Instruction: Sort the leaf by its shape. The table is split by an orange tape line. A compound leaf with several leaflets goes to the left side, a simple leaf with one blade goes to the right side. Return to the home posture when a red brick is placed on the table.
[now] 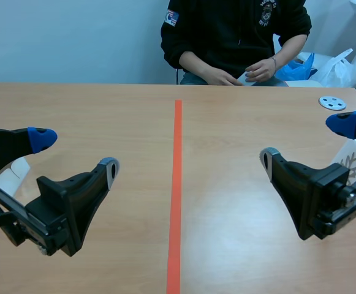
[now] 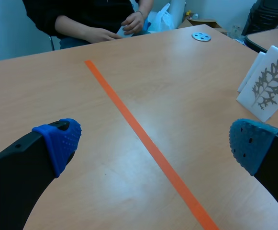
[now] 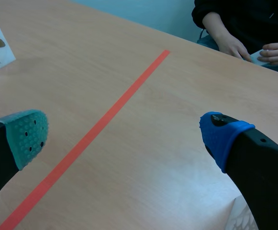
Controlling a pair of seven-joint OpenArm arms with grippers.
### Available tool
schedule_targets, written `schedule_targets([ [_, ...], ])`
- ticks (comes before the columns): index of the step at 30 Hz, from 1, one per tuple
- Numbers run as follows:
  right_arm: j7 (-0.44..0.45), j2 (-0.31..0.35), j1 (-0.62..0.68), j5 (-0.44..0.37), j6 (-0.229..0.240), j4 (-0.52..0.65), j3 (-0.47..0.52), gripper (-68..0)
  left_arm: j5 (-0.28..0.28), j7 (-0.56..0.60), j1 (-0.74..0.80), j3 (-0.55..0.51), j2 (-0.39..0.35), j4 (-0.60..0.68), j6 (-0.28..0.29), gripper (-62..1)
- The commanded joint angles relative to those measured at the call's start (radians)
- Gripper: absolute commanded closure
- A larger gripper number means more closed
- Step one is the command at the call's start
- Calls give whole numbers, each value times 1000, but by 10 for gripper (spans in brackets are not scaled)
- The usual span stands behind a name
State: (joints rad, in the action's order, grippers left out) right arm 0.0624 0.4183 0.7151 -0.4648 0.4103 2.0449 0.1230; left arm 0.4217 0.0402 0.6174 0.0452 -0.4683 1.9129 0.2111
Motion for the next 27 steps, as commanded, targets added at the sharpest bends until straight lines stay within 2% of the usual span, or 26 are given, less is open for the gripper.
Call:
schedule_targets([
  [1, 19, 5, 0, -14, -2, 3, 13, -671, 3, 14, -3, -5, 2, 6, 2, -623],
  [27, 34, 5, -3, -14, -3, 3, 13, -671, 0, 13, -3, -5, 2, 1, 2, -623],
])
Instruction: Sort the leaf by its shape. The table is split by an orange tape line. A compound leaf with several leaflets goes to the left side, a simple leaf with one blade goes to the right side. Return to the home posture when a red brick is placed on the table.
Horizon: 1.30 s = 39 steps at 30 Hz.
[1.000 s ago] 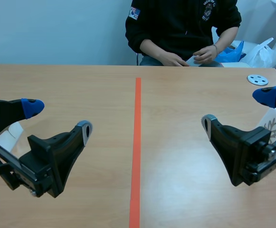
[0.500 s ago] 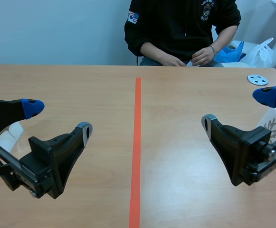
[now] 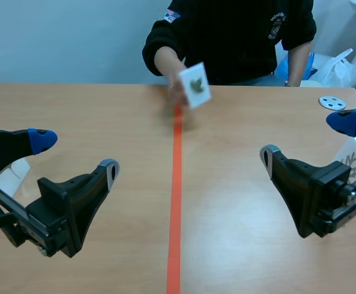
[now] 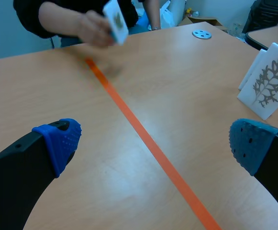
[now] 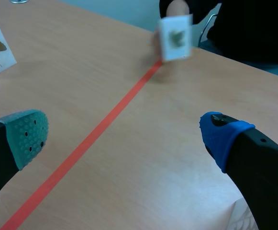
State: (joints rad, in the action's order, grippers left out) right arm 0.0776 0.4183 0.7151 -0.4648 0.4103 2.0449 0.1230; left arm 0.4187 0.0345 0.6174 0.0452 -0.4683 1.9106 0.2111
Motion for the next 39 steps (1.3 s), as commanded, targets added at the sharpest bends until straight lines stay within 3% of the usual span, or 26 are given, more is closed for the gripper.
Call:
schedule_targets([
  [1, 19, 5, -3, -14, -3, 3, 13, -671, 3, 21, -3, -5, 2, 3, 2, -623],
  [35, 18, 5, -3, -14, -3, 3, 13, -671, 1, 20, -4, -5, 2, 3, 8, -623],
  [39, 19, 5, -3, -14, -3, 3, 13, -671, -80, 8, -23, 1, 2, 0, 21, -623],
])
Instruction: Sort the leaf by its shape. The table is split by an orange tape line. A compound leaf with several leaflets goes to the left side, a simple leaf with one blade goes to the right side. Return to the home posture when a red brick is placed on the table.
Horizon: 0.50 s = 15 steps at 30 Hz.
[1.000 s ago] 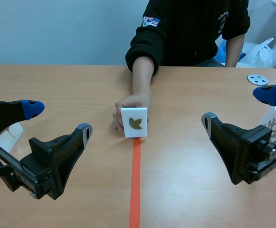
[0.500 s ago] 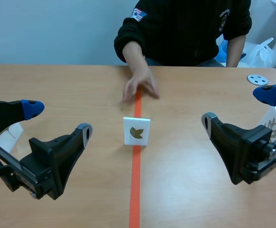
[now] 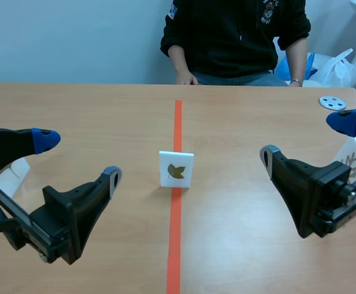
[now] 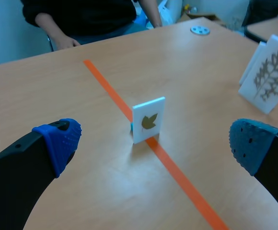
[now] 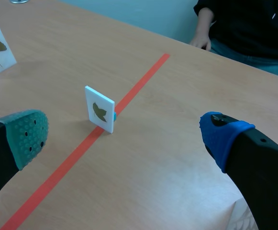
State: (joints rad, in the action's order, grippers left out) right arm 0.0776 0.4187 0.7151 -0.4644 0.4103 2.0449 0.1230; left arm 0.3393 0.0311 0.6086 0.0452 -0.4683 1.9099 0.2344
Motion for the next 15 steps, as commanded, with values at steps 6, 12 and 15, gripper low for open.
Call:
schedule_targets([
  [6, 18, 5, -3, -14, -3, 3, 13, -671, -64, 11, -91, 31, 3, -69, 23, -623],
  [12, 19, 5, -3, -14, -3, 3, 13, -671, -76, 22, -208, 86, 3, -206, 24, -623],
  [15, 18, 5, -3, -14, -3, 3, 13, -671, -79, 29, -283, 117, 8, -287, 24, -623],
])
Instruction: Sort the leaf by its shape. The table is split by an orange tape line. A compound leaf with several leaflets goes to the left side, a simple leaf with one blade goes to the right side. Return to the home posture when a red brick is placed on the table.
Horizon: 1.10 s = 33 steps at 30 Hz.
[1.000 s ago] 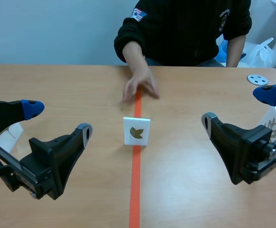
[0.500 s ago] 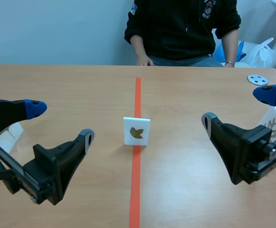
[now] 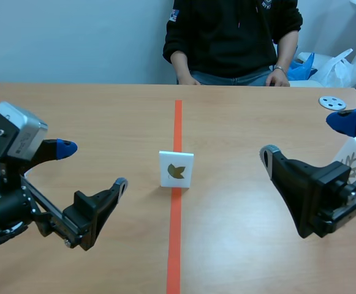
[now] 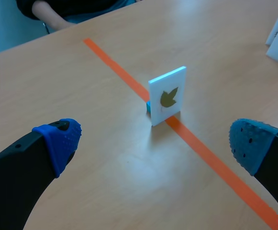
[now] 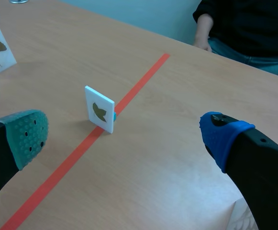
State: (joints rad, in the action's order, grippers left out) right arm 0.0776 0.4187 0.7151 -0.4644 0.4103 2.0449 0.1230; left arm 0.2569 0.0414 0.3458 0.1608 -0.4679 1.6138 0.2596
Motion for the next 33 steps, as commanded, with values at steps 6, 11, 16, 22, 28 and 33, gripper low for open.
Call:
schedule_targets([
  [6, 19, 5, -4, -14, -3, 3, 13, -671, -16, 38, -179, 84, 27, -166, -1, -623],
  [11, 18, 5, -6, -14, -3, 3, 13, -671, -16, 106, -296, 189, 38, -316, 2, -623],
  [16, 18, 5, -20, -14, -3, 3, 13, -671, -19, 155, -402, 293, 63, -449, 2, -623],
  [22, 18, 5, -23, -14, -3, 3, 13, -671, -62, 213, -521, 386, 120, -612, -1, -623],
  [28, 18, 5, -23, -14, -3, 3, 13, -671, -63, 257, -621, 487, 179, -745, -6, -623],
  [33, 18, 5, -23, -14, -3, 3, 13, -671, -64, 284, -678, 523, 231, -832, -48, -623],
])
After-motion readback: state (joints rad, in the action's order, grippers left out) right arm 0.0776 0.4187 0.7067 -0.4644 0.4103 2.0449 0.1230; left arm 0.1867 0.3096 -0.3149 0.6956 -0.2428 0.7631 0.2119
